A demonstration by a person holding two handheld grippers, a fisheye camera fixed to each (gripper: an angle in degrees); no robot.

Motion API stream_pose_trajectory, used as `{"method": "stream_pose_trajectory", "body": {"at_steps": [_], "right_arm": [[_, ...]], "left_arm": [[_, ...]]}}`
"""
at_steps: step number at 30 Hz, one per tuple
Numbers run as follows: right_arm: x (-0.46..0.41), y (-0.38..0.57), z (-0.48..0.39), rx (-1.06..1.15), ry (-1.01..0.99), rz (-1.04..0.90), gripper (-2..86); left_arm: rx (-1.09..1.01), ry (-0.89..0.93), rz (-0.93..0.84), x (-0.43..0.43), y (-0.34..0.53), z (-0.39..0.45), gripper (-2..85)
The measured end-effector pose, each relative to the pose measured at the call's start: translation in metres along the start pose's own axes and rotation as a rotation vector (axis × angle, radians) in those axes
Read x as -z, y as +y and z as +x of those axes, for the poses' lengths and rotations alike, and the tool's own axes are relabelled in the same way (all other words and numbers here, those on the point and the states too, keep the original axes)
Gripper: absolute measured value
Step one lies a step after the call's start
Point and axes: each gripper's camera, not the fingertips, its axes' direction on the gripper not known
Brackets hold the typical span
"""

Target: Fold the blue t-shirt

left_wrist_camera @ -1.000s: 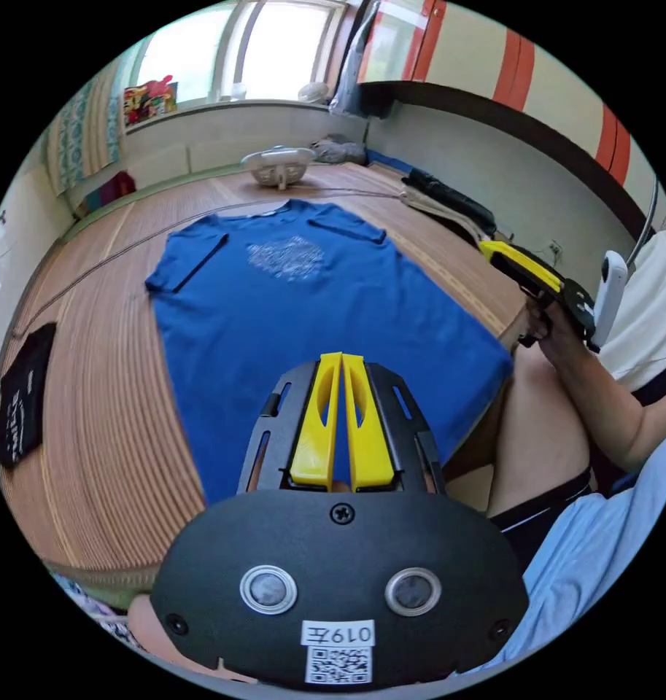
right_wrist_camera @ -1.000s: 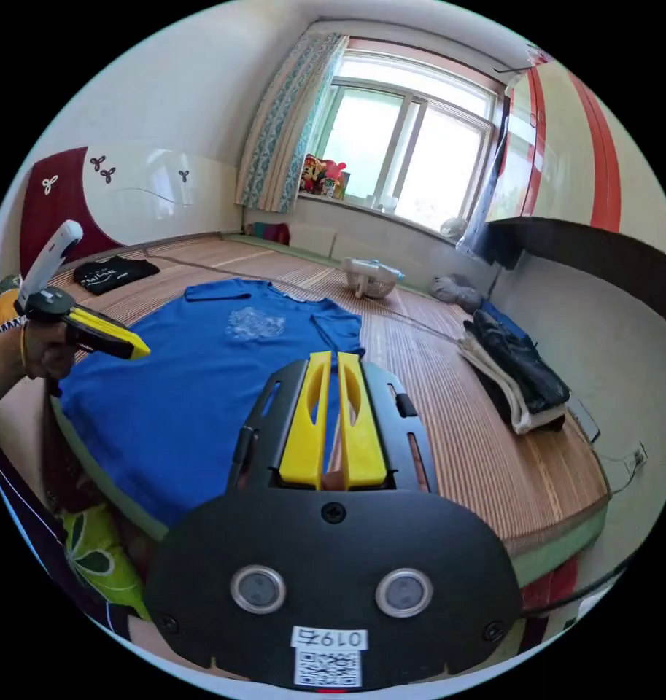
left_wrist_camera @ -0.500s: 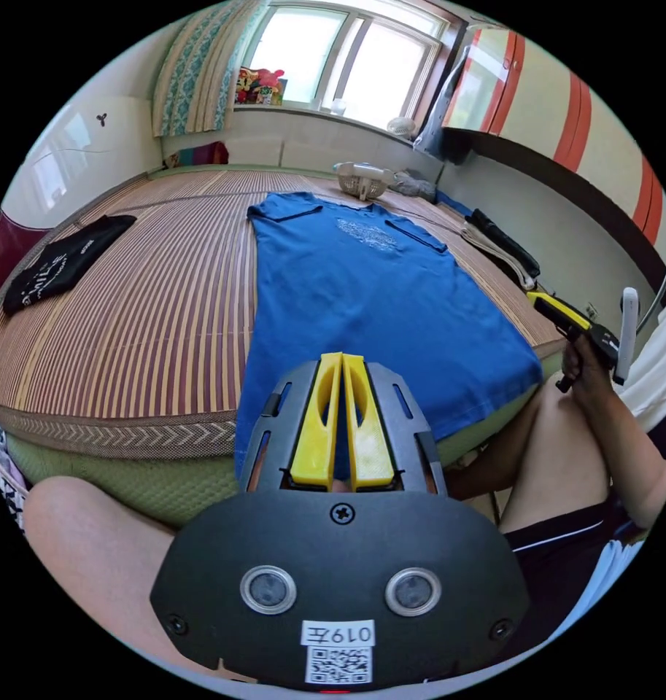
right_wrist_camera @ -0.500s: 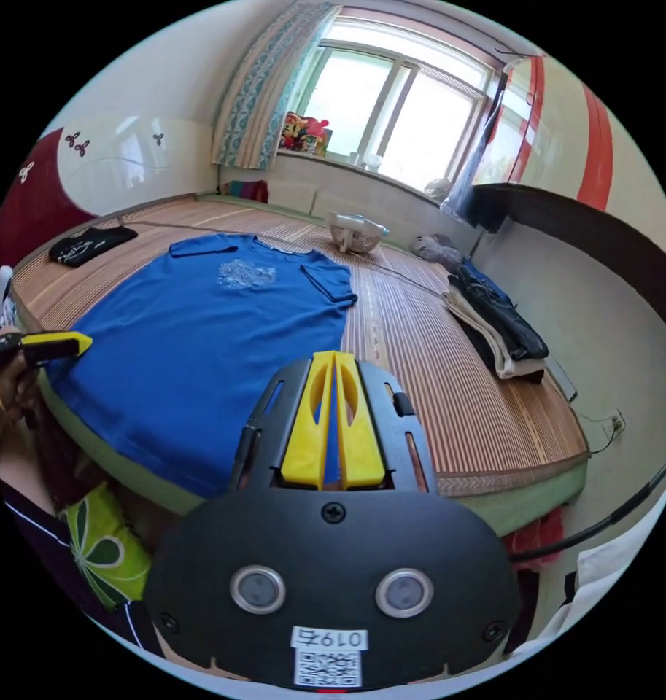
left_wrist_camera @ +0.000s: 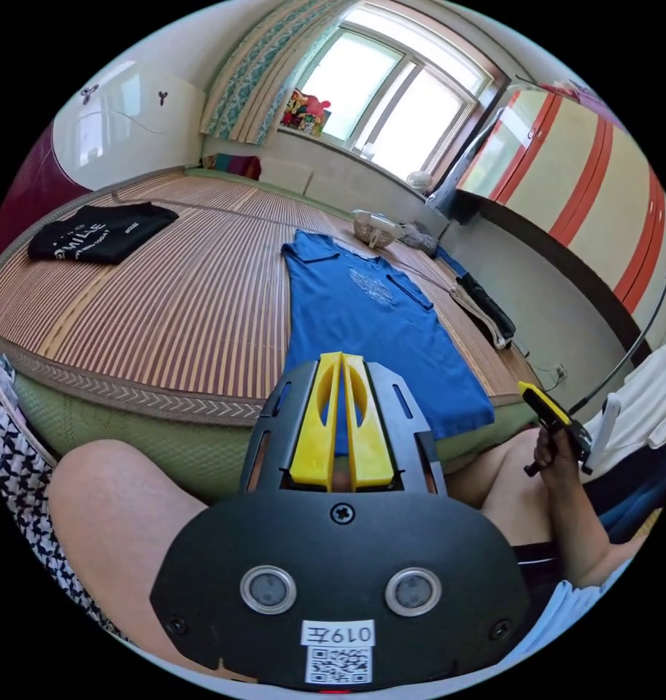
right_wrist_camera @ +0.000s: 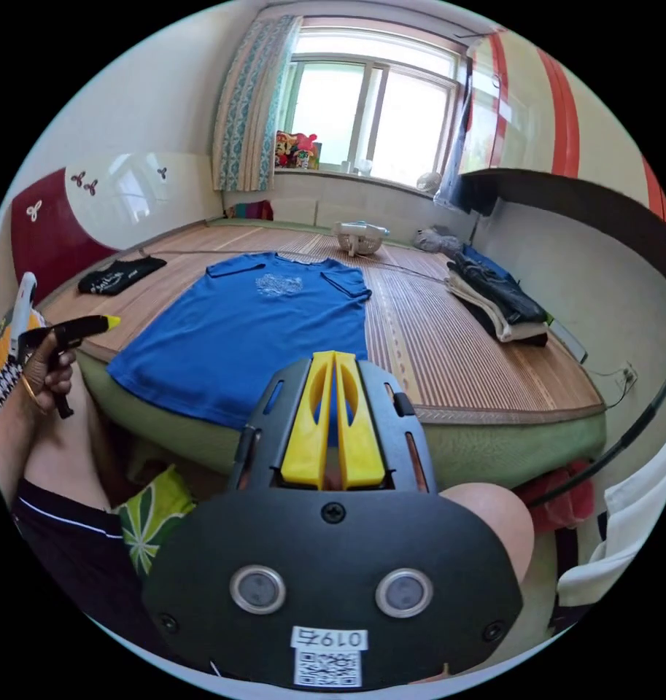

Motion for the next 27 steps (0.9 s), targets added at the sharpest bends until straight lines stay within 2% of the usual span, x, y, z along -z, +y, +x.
{"method": "stream_pose_trajectory", "body": {"at_steps": [5,12,15,17,18,20,22,27], "right_arm": [[0.047,-0.02,-0.007,0.125,0.055,0.023,5.6],[0.082,-0.067,-0.079,0.332,0.128,0.066,5.4],[0.09,-0.074,-0.123,0.504,0.159,0.067,5.4],[0.107,-0.069,-0.17,0.705,0.172,0.127,5.1],[0.11,-0.069,-0.181,0.747,0.163,0.136,5.0],[0.115,-0.069,-0.22,0.894,0.15,0.142,4.6],[0.113,-0.074,-0.238,0.961,0.143,0.132,4.7],[0.122,-0.111,-0.264,1.035,0.131,0.122,6.0]], "left_arm": [[-0.056,-0.094,-0.01,0.058,-0.003,0.028,2.8],[-0.171,-0.264,-0.138,0.044,0.015,0.08,4.9],[-0.222,-0.285,-0.146,0.046,0.019,0.099,3.6],[-0.416,-0.297,-0.108,0.064,0.03,0.142,3.6],[-0.483,-0.299,-0.101,0.067,0.035,0.156,3.3],[-0.752,-0.303,-0.105,0.072,0.064,0.21,2.8],[-0.896,-0.346,-0.101,0.069,0.082,0.243,2.8],[-0.948,-0.297,-0.119,0.062,0.075,0.284,2.9]]}}
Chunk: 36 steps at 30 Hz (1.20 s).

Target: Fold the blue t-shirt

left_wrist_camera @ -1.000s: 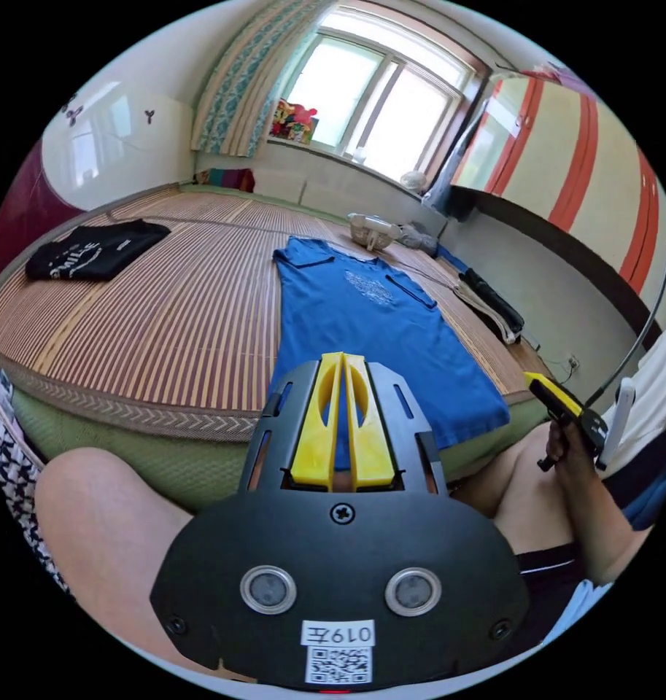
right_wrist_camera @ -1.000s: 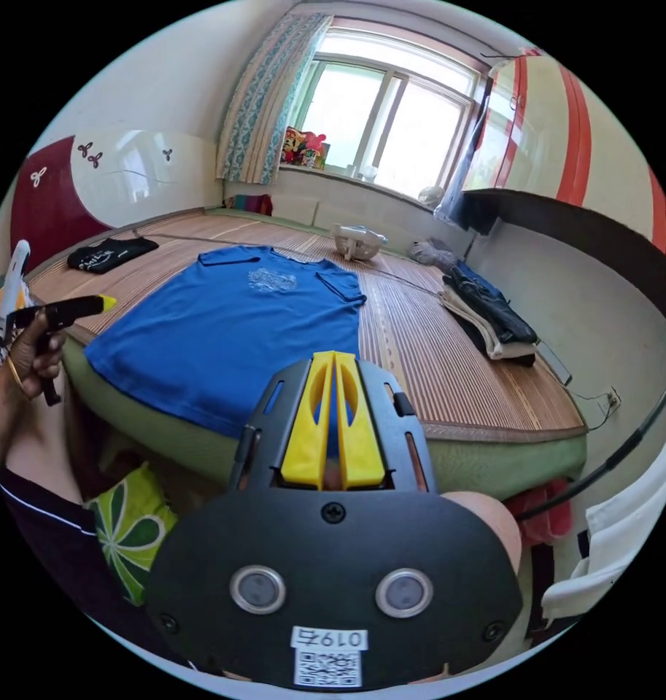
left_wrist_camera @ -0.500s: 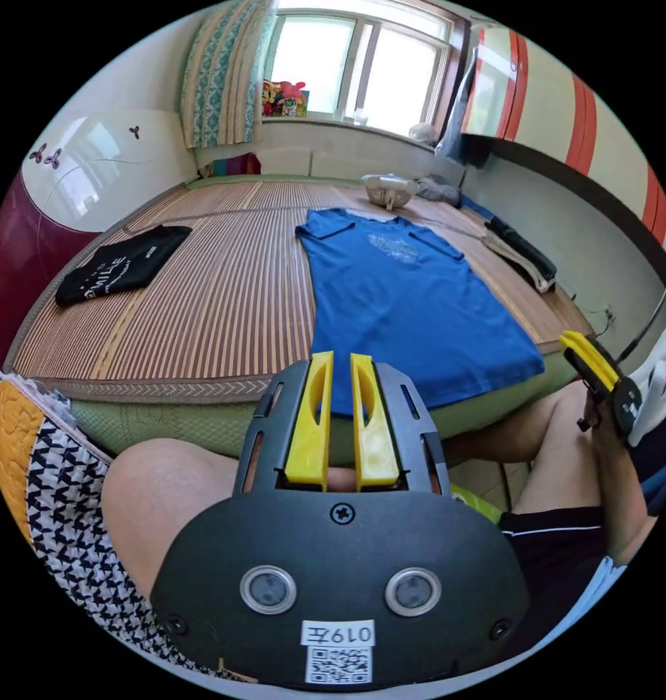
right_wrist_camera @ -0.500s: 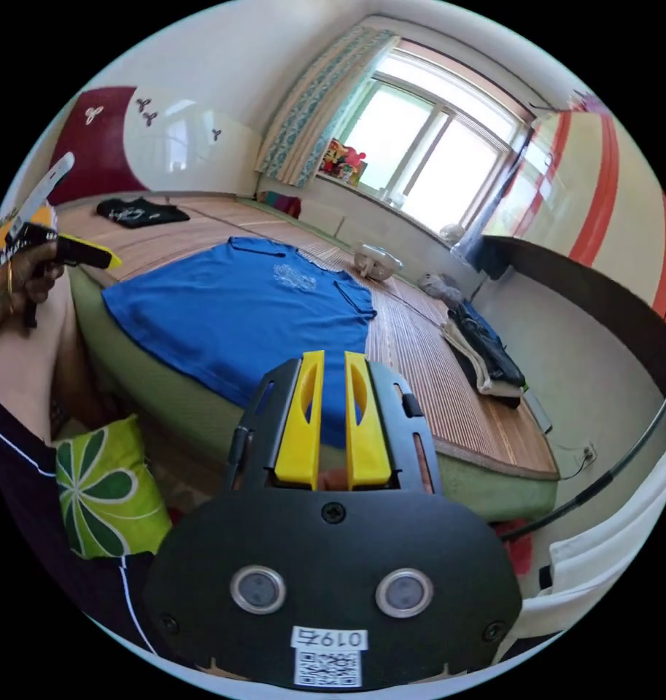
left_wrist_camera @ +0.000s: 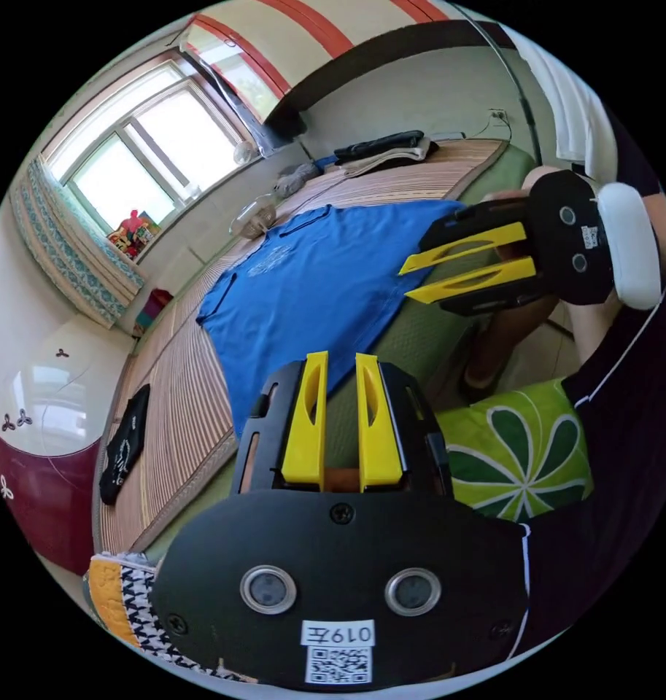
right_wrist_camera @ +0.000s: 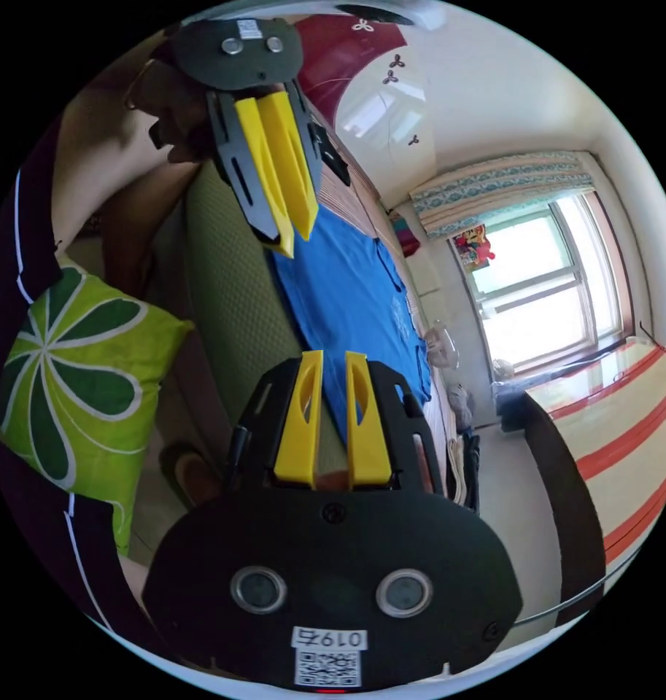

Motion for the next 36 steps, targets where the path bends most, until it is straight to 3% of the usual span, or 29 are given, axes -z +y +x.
{"method": "stream_pose_trajectory", "body": {"at_steps": [20,29,36], "right_arm": [[0.022,-0.098,0.056,0.071,-0.033,-0.023,5.3],[0.03,-0.112,0.078,-0.005,-0.029,-0.027,-0.6],[0.026,-0.111,0.063,0.039,-0.002,-0.041,3.8]], "left_arm": [[-0.106,-0.01,-0.029,0.05,-0.076,0.022,1.3],[-0.094,-0.023,-0.018,0.064,-0.096,0.025,1.1],[-0.12,-0.024,-0.031,0.064,-0.108,0.034,1.2]]}}
